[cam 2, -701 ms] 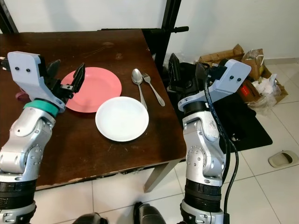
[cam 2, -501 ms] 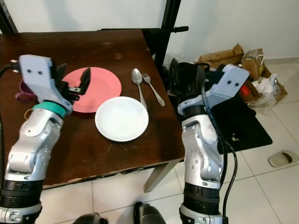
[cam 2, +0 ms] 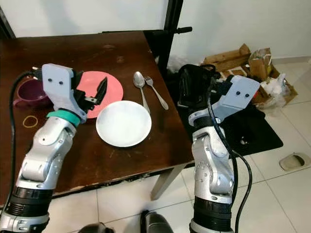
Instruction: Setting the table
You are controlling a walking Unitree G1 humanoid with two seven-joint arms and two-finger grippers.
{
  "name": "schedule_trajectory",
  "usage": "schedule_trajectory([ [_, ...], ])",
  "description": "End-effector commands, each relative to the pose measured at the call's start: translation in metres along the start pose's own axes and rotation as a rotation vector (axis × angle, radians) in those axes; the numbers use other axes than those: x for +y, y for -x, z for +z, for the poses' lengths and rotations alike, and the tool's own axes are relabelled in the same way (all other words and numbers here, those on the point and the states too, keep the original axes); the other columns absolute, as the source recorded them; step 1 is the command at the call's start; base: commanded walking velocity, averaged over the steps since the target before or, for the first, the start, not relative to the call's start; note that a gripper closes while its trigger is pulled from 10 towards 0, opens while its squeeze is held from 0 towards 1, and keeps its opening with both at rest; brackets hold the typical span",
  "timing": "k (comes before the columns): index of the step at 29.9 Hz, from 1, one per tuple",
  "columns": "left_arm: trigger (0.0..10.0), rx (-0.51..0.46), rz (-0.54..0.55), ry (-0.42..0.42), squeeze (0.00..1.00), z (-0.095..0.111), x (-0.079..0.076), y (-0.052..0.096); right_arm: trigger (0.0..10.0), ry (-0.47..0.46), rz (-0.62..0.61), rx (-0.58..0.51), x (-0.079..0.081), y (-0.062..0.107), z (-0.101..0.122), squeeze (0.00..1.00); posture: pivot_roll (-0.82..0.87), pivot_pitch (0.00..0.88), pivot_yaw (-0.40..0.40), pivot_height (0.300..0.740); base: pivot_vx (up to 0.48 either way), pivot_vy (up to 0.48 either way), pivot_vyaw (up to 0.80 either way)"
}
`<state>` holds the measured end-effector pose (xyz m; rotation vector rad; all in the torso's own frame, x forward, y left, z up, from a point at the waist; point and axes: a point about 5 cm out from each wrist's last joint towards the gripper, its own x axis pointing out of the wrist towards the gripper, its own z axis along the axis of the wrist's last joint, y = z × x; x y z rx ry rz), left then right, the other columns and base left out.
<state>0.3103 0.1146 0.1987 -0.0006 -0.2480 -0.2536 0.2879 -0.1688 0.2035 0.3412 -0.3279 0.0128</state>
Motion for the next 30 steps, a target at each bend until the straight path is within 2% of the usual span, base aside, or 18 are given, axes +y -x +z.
schedule_trajectory([
  [1, 10.0, 0.019, -0.013, -0.003, 0.0, -0.006, -0.003, 0.0, 10.0, -0.001, -0.013, -0.007, -0.001, 0.001, -0.002, 0.0, -0.06, 0.0, 0.047, 0.74, 0.0, 0.0, 0.0],
  [7, 10.0, 0.03, -0.015, -0.008, 0.0, -0.014, -0.003, 0.0, 10.0, 0.013, 0.01, -0.034, 0.001, -0.004, 0.0, 0.0, -0.05, 0.0, 0.077, 0.74, 0.0, 0.0, 0.0],
  [15, 10.0, 0.018, -0.021, 0.0, 0.0, -0.013, -0.009, -0.004, 10.0, 0.009, -0.028, -0.025, -0.012, -0.005, -0.002, 0.0, -0.04, 0.0, 0.053, 0.74, 0.0, 0.0, 0.0],
  [18, 10.0, 0.006, 0.0, 0.003, 0.0, -0.01, -0.004, -0.007, 10.0, -0.002, -0.052, -0.018, -0.014, -0.006, -0.004, 0.0, -0.04, 0.0, 0.049, 0.74, 0.0, 0.0, 0.0],
  [30, 10.0, -0.005, 0.019, -0.01, 0.0, -0.012, -0.001, -0.008, 10.0, -0.012, -0.035, 0.018, -0.01, -0.007, -0.016, 0.0, -0.02, 0.0, 0.037, 0.74, 0.0, 0.0, 0.0],
])
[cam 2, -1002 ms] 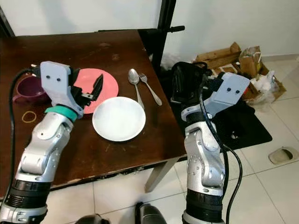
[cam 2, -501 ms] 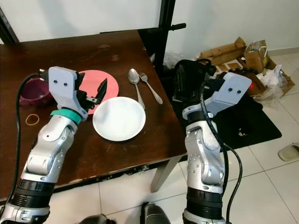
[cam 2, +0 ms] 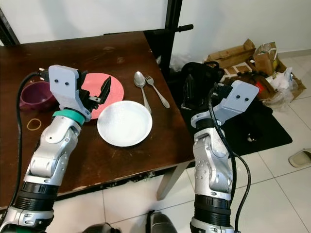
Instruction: Setting the table
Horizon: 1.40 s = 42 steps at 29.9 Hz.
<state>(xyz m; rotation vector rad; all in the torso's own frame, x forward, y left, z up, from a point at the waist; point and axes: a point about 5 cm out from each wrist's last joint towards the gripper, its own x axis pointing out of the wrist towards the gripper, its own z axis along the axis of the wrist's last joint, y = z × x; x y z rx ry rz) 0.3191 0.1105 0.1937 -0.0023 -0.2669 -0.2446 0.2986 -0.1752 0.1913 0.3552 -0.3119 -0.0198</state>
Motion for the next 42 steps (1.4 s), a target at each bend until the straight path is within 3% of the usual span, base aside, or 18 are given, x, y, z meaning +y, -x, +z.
schedule_trajectory([
  [1, 10.0, 0.013, 0.01, -0.009, 0.0, -0.0048, 0.0008, 0.0004, 10.0, -0.004, 0.002, 0.008, 0.0007, -0.0006, -0.0039, 0.0, -0.02, 0.0, 0.037, 0.74, 0.0, 0.0, 0.0],
  [6, 10.0, 0.012, 0.015, -0.017, 0.0, -0.0057, 0.004, 0.0018, 10.0, -0.012, 0.003, 0.011, 0.0015, -0.0021, -0.0075, 0.0, 0.0, 0.0, 0.036, 0.74, -0.062, 0.0, 0.0],
  [42, 10.0, 0.005, -0.001, -0.015, 0.0, -0.0051, -0.0004, 0.0005, 10.0, -0.003, -0.011, 0.004, -0.0035, -0.0034, -0.0051, 0.0, -0.02, 0.0, 0.036, 0.74, -0.372, 0.0, 0.0],
])
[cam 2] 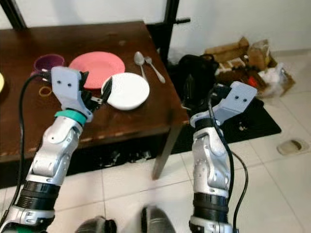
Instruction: Setting the table
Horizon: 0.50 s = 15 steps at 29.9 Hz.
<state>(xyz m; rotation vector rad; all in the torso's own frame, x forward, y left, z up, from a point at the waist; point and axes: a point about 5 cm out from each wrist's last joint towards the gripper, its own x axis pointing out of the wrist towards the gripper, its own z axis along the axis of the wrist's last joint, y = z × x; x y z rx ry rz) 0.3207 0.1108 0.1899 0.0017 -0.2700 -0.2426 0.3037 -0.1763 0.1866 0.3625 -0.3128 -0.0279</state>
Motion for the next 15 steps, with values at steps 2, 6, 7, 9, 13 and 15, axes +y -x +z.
schedule_trajectory([
  [2, 10.0, 0.006, -0.003, -0.011, 0.0, -0.0004, -0.001, 0.0007, 10.0, 0.005, 0.0, 0.007, -0.0006, -0.0003, 0.0001, 0.0, -0.02, 0.0, 0.036, 0.74, -0.375, 0.0, 0.0],
  [6, 10.0, 0.005, -0.004, -0.012, 0.0, -0.0003, -0.001, 0.0008, 10.0, 0.006, 0.001, 0.005, -0.0003, -0.0006, 0.0005, 0.0, -0.03, 0.0, 0.039, 0.74, -0.376, 0.0, 0.0],
  [7, 10.0, 0.004, -0.005, -0.013, 0.0, 0.0004, -0.0008, 0.0007, 10.0, 0.006, 0.0, 0.001, -0.0005, -0.0008, 0.0015, 0.0, -0.03, 0.0, 0.036, 0.74, -0.375, 0.0, 0.0],
  [9, 10.0, 0.002, -0.004, -0.013, 0.0, 0.0008, -0.0005, 0.0005, 10.0, 0.008, 0.001, 0.0, -0.0004, -0.0007, 0.0018, 0.0, -0.03, 0.0, 0.035, 0.74, -0.375, 0.0, 0.0],
  [13, 10.0, 0.001, -0.007, -0.013, 0.0, 0.0005, -0.0014, 0.0005, 10.0, 0.011, 0.005, -0.001, 0.0003, -0.0004, 0.0023, 0.0, -0.03, 0.0, 0.038, 0.74, -0.375, 0.0, 0.0],
  [15, 10.0, 0.001, -0.009, -0.012, 0.0, 0.0007, -0.0018, 0.0006, 10.0, 0.009, 0.003, -0.003, 0.0001, -0.0003, 0.0033, 0.0, -0.03, 0.0, 0.037, 0.74, -0.375, 0.0, 0.0],
])
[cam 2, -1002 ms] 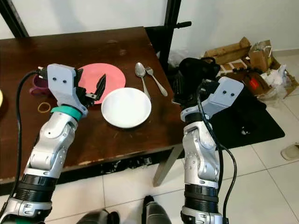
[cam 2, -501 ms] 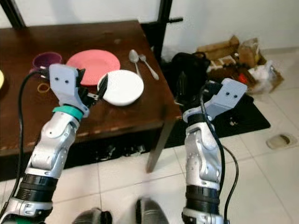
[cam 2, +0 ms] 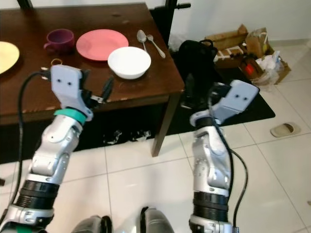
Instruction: Setting the table
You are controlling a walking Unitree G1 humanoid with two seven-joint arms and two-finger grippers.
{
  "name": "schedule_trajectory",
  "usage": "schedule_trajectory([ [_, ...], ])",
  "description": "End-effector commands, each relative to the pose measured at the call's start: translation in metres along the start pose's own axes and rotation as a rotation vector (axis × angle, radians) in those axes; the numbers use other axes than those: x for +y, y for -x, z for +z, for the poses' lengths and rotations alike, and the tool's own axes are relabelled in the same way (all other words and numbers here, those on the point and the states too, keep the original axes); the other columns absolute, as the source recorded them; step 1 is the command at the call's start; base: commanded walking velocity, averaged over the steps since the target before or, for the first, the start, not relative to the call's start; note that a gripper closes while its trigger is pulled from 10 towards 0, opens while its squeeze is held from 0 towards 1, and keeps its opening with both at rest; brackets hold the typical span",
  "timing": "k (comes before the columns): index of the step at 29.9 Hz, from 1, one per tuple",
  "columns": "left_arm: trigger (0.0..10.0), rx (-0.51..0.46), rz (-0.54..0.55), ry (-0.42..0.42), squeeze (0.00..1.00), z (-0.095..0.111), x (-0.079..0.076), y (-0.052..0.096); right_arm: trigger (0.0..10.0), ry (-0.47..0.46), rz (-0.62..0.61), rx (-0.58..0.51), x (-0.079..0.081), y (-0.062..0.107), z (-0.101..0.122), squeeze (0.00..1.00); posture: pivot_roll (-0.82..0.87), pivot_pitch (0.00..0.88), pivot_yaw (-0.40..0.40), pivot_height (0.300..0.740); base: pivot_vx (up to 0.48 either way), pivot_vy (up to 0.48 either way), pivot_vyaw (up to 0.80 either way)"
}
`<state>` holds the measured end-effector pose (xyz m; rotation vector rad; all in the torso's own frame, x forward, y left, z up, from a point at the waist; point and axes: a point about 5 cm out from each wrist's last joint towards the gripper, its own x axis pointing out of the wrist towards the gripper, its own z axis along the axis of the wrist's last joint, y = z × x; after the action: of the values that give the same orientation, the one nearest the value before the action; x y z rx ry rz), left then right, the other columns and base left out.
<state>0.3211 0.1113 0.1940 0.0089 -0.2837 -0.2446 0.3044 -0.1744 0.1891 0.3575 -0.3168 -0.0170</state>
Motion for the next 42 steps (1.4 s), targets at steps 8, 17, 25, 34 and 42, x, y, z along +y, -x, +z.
schedule_trajectory([
  [8, 10.0, 0.017, -0.009, -0.003, 0.0, -0.0031, -0.0026, 0.0025, 10.0, 0.007, -0.012, 0.002, -0.0026, 0.0023, 0.0018, 0.0, -0.04, 0.0, 0.035, 0.74, -0.376, 0.0, 0.0],
  [17, 10.0, 0.018, -0.015, 0.0, 0.0, -0.0032, -0.0045, 0.0026, 10.0, 0.008, -0.015, 0.002, -0.0028, 0.0032, 0.0025, 0.0, -0.05, 0.0, 0.04, 0.74, -0.376, 0.0, 0.0],
  [25, 10.0, 0.019, -0.018, 0.001, 0.0, -0.0029, -0.0052, 0.0024, 10.0, 0.007, -0.022, 0.003, -0.0034, 0.0047, 0.0027, 0.0, -0.05, 0.0, 0.039, 0.74, -0.375, 0.0, 0.0],
  [34, 10.0, 0.02, -0.021, 0.004, 0.0, -0.0034, -0.0066, 0.0025, 10.0, 0.01, -0.026, 0.003, -0.0047, 0.0047, 0.0039, 0.0, -0.05, 0.0, 0.037, 0.74, -0.377, 0.0, 0.0],
  [42, 10.0, 0.021, -0.023, 0.004, 0.0, -0.0031, -0.007, 0.0015, 10.0, 0.009, -0.028, 0.003, -0.0043, 0.0043, 0.0042, 0.0, -0.05, 0.0, 0.041, 0.74, -0.379, 0.0, 0.0],
])
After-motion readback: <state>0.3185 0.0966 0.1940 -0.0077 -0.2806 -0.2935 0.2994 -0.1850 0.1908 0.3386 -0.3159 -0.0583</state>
